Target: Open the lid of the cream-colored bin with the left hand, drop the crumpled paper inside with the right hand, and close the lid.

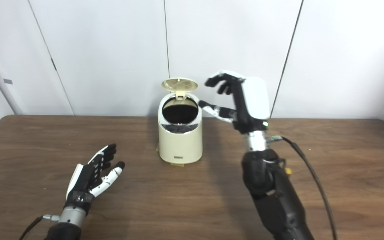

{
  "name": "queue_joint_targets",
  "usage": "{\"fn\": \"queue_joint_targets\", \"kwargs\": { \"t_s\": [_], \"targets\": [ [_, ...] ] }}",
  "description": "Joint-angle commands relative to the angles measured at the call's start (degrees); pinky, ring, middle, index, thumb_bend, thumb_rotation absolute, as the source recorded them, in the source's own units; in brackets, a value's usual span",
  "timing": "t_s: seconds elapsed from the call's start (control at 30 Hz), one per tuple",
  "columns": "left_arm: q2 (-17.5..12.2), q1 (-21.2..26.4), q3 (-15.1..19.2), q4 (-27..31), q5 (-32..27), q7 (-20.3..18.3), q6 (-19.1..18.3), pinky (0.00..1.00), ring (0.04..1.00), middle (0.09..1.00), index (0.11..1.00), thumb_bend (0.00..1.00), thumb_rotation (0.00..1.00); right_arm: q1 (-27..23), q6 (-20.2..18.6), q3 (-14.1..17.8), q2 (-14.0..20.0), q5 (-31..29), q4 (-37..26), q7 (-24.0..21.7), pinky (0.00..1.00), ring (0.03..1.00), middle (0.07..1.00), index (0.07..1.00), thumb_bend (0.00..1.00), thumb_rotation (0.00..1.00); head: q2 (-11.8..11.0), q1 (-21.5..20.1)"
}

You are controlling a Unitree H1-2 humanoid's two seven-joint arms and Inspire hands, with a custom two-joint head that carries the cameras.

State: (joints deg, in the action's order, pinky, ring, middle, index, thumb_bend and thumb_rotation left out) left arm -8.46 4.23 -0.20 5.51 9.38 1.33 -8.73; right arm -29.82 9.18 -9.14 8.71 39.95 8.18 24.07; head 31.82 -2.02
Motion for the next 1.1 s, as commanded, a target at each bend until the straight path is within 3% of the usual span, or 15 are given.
{"fn": "queue_joint_targets", "kwargs": {
  "t_s": [0.0, 0.23, 0.27, 0.3, 0.33, 0.37, 0.4, 0.47, 0.57, 0.67, 0.83, 1.07],
  "targets": [
    [-0.45, 0.55, 0.13, -0.34, 0.06, -0.45, 0.06, 0.9, 0.912, 0.899, 0.931, 0.52, 0.43, -0.7, -0.56, 1.56, 0.95, -0.53, -2.25, -0.27, 0.37, 0.411, 0.511, 0.47, 0.5, 0.0, 0.01, -0.06],
    [-0.86, 1.63, 0.74, 0.15, -0.66, -0.82, 0.31, 0.88, 0.894, 0.883, 0.922, 0.53, 0.45, 5.75, -5.91, 5.82, 1.3, -6.83, -6.38, -6.17, 0.33, 0.402, 0.491, 0.52, 0.5, 0.0, 0.33, -0.54],
    [-0.78, 2.01, 0.92, 0.2, -0.95, -0.91, 0.28, 0.88, 0.891, 0.882, 0.92, 0.53, 0.46, 6.76, -8.72, 6.61, 0.83, -9.06, -7.79, -8.51, 0.32, 0.409, 0.5, 0.538, 0.5, 0.0, 0.39, -0.65],
    [-0.7, 2.42, 1.09, 0.21, -1.36, -1.08, 0.38, 0.87, 0.889, 0.882, 0.917, 0.53, 0.47, 7.63, -12.46, 7.55, 0.17, -12.06, -9.47, -11.36, 0.37, 0.419, 0.505, 0.525, 0.51, 0.0, 0.45, -0.68],
    [-0.51, 2.89, 1.31, 0.24, -1.98, -1.3, 0.42, 0.87, 0.89, 0.885, 0.918, 0.52, 0.48, 8.35, -16.56, 8.34, -0.35, -14.82, -11.15, -14.32, 0.43, 0.511, 0.506, 0.507, 0.51, 0.0, 0.48, -0.64],
    [-0.3, 3.34, 1.52, 0.24, -2.61, -1.5, 0.43, 0.87, 0.892, 0.889, 0.921, 0.51, 0.49, 8.86, -20.48, 9.01, -0.8, -17.19, -12.67, -16.89, 0.51, 0.614, 0.632, 0.502, 0.51, 0.1, 0.48, -0.69],
    [0.06, 3.94, 1.65, 0.27, -3.3, -1.66, 0.25, 0.87, 0.895, 0.892, 0.923, 0.5, 0.49, 9.36, -23.5, 9.64, -1.07, -19.54, -13.78, -19.05, 0.56, 0.662, 0.693, 0.5, 0.51, 0.13, 0.48, -0.66],
    [0.8, 5.16, 1.66, 0.52, -4.09, -1.73, -0.33, 0.87, 0.899, 0.897, 0.927, 0.48, 0.5, 10.36, -26.85, 10.91, -1.74, -23.87, -14.78, -21.82, 0.66, 0.782, 0.832, 0.757, 0.58, 0.48, 0.52, -0.59],
    [1.36, 6.3, 1.03, 1.04, -3.94, -1.88, -0.46, 0.85, 0.896, 0.895, 0.925, 0.47, 0.51, 11.95, -27.86, 11.47, -2.15, -26.77, -14.83, -23.33, 0.74, 0.867, 0.915, 0.883, 0.57, 0.76, 0.62, -0.59],
    [1.77, 7.35, 0.42, 1.35, -3.94, -2.09, -0.34, 0.89, 0.911, 0.9, 0.93, 0.46, 0.54, 13.68, -28.29, 12.44, -3.22, -30.12, -15.12, -23.87, 0.82, 0.914, 0.963, 0.938, 0.57, 0.89, 0.81, -0.5],
    [2.03, 10.01, -0.72, 1.61, -2.7, -1.81, -0.56, 0.88, 0.91, 0.908, 0.935, 0.49, 0.6, 17.2, -27.49, 13.1, -4.18, -33.3, -15.89, -23.85, 0.92, 0.966, 0.997, 0.968, 0.6, 0.99, 0.68, -0.13],
    [0.83, 15.06, -2.62, 2.15, 2.93, -1.22, -0.48, 0.86, 0.894, 0.887, 0.901, 0.53, 0.67, 19.79, -25.88, 13.88, -5.31, -35.35, -14.91, -22.57, 0.96, 0.968, 0.992, 0.951, 0.63, 0.98, 0.14, 0.2]
  ]
}}
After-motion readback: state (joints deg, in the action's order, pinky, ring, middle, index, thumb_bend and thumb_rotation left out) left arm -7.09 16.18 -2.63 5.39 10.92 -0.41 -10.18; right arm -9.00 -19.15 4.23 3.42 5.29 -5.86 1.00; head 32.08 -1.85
